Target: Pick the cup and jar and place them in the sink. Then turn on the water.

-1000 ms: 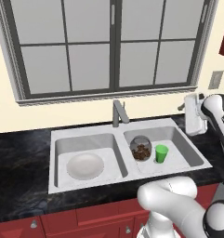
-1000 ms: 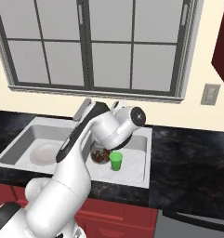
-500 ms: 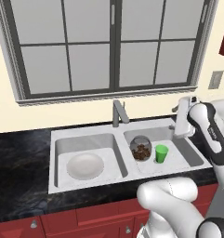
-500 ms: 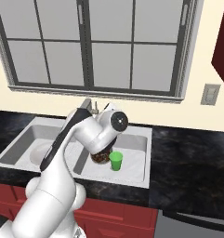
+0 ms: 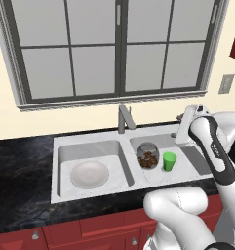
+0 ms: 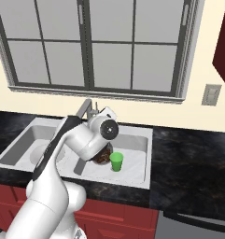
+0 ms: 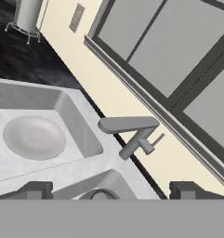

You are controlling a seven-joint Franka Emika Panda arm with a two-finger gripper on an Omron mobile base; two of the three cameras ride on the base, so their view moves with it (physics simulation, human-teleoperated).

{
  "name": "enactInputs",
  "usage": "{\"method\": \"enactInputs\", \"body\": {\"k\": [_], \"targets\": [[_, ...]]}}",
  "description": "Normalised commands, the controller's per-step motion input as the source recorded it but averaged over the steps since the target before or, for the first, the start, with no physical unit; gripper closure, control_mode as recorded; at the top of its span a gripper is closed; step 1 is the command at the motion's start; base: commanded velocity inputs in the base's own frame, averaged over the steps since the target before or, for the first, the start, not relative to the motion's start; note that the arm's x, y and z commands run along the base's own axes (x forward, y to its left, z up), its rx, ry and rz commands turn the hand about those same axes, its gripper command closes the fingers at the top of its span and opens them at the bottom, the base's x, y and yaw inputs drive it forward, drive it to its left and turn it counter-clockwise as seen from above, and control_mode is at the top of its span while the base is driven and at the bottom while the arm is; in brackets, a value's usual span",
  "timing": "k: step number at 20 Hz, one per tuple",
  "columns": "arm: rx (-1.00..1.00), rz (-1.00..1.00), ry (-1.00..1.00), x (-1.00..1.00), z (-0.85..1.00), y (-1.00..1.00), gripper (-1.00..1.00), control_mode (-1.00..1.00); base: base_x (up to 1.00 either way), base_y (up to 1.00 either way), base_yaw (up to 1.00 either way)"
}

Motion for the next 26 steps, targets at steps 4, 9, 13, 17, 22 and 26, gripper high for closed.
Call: {"method": "enactInputs", "body": {"k": [4,9,13,17,22,26], "targets": [[0.08,0.00,0.00,0.12,0.00,0.00,-1.00,-1.00,0.00,0.00,0.00],[0.00,0.00,0.00,0.14,0.00,0.00,-1.00,-1.00,0.00,0.00,0.00],[0.00,0.00,0.00,0.18,0.00,0.00,-1.00,-1.00,0.00,0.00,0.00],[0.00,0.00,0.00,0.23,0.00,0.00,-1.00,-1.00,0.00,0.00,0.00],[0.00,0.00,0.00,0.35,0.00,0.01,-1.00,-1.00,0.00,0.00,0.00],[0.00,0.00,0.00,0.33,0.00,0.07,-1.00,-1.00,0.00,0.00,0.00]]}}
